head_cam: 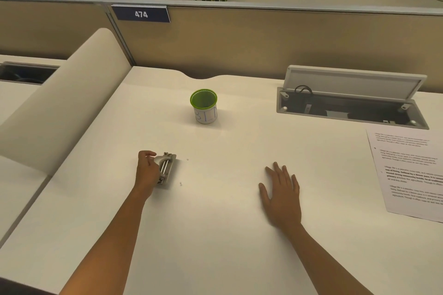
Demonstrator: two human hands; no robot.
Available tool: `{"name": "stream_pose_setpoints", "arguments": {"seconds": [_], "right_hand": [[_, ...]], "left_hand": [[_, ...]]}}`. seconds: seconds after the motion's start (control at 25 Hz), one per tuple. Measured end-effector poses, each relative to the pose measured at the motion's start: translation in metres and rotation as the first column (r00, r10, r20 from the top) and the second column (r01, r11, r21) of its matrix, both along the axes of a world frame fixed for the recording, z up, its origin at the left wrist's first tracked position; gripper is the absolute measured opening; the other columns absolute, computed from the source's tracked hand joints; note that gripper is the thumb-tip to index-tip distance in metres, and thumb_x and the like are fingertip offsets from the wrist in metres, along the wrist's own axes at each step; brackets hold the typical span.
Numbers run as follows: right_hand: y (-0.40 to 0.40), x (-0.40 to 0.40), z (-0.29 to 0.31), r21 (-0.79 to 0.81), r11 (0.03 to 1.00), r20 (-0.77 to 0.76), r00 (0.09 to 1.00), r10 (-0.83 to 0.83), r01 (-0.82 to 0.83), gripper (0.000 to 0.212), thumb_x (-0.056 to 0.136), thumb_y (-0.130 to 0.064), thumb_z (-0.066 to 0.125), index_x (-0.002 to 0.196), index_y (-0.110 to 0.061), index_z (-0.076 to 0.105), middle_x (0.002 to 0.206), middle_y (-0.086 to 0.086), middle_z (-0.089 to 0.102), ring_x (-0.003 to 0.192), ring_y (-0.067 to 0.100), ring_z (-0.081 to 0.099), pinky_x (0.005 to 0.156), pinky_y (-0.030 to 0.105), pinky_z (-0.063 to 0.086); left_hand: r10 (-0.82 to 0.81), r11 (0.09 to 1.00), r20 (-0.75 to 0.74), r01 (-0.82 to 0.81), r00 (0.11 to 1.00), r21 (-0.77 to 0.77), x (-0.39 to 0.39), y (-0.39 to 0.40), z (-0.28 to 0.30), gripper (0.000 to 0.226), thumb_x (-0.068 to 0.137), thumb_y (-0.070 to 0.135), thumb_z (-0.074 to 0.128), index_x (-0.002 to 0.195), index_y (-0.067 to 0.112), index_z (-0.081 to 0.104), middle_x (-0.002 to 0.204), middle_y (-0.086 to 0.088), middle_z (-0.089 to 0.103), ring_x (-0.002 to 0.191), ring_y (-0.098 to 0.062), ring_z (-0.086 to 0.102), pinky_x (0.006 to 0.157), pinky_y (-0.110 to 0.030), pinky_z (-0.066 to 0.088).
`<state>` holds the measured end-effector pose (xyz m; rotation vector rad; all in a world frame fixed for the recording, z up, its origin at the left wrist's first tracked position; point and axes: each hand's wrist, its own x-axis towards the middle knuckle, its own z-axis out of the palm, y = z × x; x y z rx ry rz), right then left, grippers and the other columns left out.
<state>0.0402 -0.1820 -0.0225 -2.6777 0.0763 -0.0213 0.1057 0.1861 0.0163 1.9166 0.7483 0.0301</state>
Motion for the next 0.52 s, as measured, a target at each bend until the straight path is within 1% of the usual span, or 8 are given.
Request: {"name": "stream_pose_setpoints", "arguments": {"seconds": [0.12, 0.16, 0.2, 0.32, 0.44, 0.52], "right_hand": [[-0.001, 0.0, -0.002, -0.007, 1.0, 0.003, 1.0, -0.001, 0.001, 0.052, 0.1, -0.043, 0.043, 0.149, -0.027, 0.04, 0.166, -0.008, 0.024, 0.156, 0.014, 0.011, 0.127, 0.04, 0.006], [-0.001, 0.001, -0.003, -0.009, 1.0, 0.008, 1.0, -0.002, 0.002, 0.052, 0.1, -0.043, 0.043, 0.149, -0.026, 0.04, 0.166, -0.007, 0.025, 0.156, 0.014, 0.012, 0.127, 0.04, 0.006], [-0.001, 0.001, -0.003, -0.011, 1.0, 0.012, 1.0, -0.002, 0.002, 0.051, 0.1, -0.043, 0.043, 0.148, -0.026, 0.041, 0.165, -0.007, 0.025, 0.156, 0.014, 0.013, 0.127, 0.04, 0.006], [-0.001, 0.001, -0.004, -0.012, 1.0, 0.019, 1.0, -0.004, 0.004, 0.051, 0.1, -0.044, 0.044, 0.147, -0.026, 0.041, 0.165, -0.007, 0.026, 0.156, 0.014, 0.014, 0.127, 0.039, 0.006], [-0.001, 0.001, -0.004, -0.006, 1.0, 0.017, 1.0, -0.005, 0.005, 0.051, 0.1, -0.043, 0.044, 0.147, -0.027, 0.041, 0.165, -0.007, 0.025, 0.156, 0.014, 0.013, 0.127, 0.039, 0.005], [-0.001, 0.0, -0.004, -0.011, 1.0, 0.019, 1.0, -0.003, 0.003, 0.05, 0.1, -0.043, 0.044, 0.147, -0.026, 0.041, 0.165, -0.007, 0.026, 0.156, 0.014, 0.014, 0.127, 0.039, 0.006]], "left_hand": [[-0.06, 0.989, 0.038, 0.054, 0.997, 0.139, 0.005, 0.002, 0.003, 0.018, 0.105, 0.009, 0.027, 0.107, 0.02, 0.041, 0.079, -0.002, 0.049, 0.049, -0.02, 0.048, 0.036, -0.022, 0.038], [-0.072, 0.984, 0.042, 0.064, 0.997, 0.166, 0.006, 0.001, 0.003, 0.018, 0.105, 0.007, 0.027, 0.106, 0.019, 0.04, 0.077, -0.003, 0.048, 0.05, -0.02, 0.045, 0.035, -0.021, 0.038], [-0.079, 0.981, 0.044, 0.07, 0.996, 0.183, 0.007, 0.0, 0.001, 0.019, 0.104, 0.005, 0.027, 0.106, 0.018, 0.04, 0.077, -0.003, 0.048, 0.052, -0.02, 0.044, 0.036, -0.022, 0.039], [-0.084, 0.975, 0.058, 0.07, 0.995, 0.21, 0.009, -0.004, -0.004, 0.019, 0.103, 0.003, 0.029, 0.108, 0.016, 0.041, 0.082, -0.003, 0.05, 0.06, -0.024, 0.048, 0.049, -0.028, 0.04], [-0.056, 0.982, 0.082, 0.04, 0.995, 0.185, 0.01, -0.005, -0.008, 0.017, 0.104, 0.006, 0.029, 0.108, 0.015, 0.042, 0.084, -0.001, 0.051, 0.065, -0.027, 0.05, 0.05, -0.028, 0.043], [-0.058, 0.982, 0.077, 0.043, 0.995, 0.184, 0.011, -0.005, -0.007, 0.018, 0.103, 0.003, 0.03, 0.107, 0.014, 0.044, 0.09, -0.006, 0.053, 0.068, -0.027, 0.051, 0.051, -0.028, 0.043]]}}
